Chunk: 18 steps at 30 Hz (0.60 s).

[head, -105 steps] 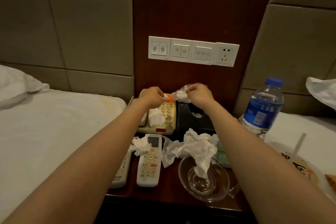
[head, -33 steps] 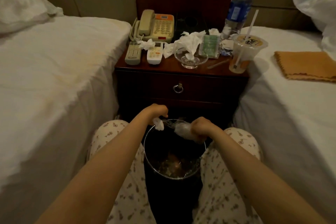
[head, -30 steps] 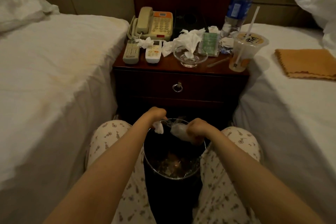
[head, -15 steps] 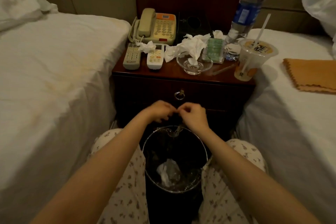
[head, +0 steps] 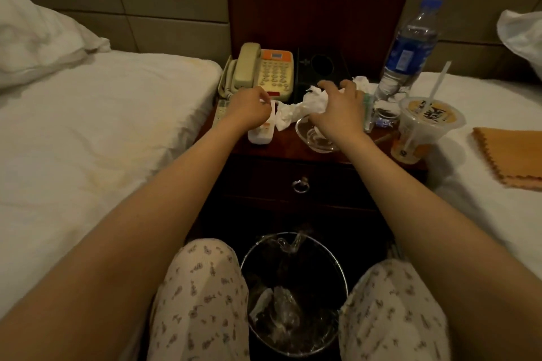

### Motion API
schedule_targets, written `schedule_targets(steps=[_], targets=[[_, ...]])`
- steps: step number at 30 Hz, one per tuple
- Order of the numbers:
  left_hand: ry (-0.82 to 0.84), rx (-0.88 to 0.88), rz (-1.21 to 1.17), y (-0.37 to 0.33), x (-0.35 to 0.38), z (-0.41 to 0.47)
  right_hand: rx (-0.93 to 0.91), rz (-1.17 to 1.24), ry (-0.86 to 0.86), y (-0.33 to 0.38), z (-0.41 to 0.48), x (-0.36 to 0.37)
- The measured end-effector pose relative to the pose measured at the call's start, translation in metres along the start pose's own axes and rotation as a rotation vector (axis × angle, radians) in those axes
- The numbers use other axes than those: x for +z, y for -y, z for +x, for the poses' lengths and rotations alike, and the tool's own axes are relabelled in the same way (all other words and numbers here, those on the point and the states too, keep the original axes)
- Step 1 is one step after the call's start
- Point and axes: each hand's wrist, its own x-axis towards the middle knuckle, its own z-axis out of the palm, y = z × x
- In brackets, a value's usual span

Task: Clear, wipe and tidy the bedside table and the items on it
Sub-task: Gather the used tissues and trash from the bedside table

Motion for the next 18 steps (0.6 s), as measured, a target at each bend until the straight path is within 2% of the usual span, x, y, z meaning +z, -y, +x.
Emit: schedule_targets(steps=[3,6,10,14,18], targets=[[0.073,0.001,0.175,0.006,0.004,0.016,-0.02,-0.12,0.065,-0.009,0.013,0.005],[0.095,-0.001,0.213,0.01,0.01,0.023,-0.043,-0.115,0.014,-0.012,0.016,0.004],[0.001,0.009,0.174,0.016,0.016,0.025,-0.019,0.06,-0.039,-0.015,0.017,-0.002],[-0.049,0.019,0.148,0.021,0.018,0.028,-0.015,0.235,-0.166,-0.014,0.016,-0.012],[-0.148,0.029,0.04,0.018,0.014,0.026,-0.004,0.342,-0.185,-0.008,0.009,-0.022]])
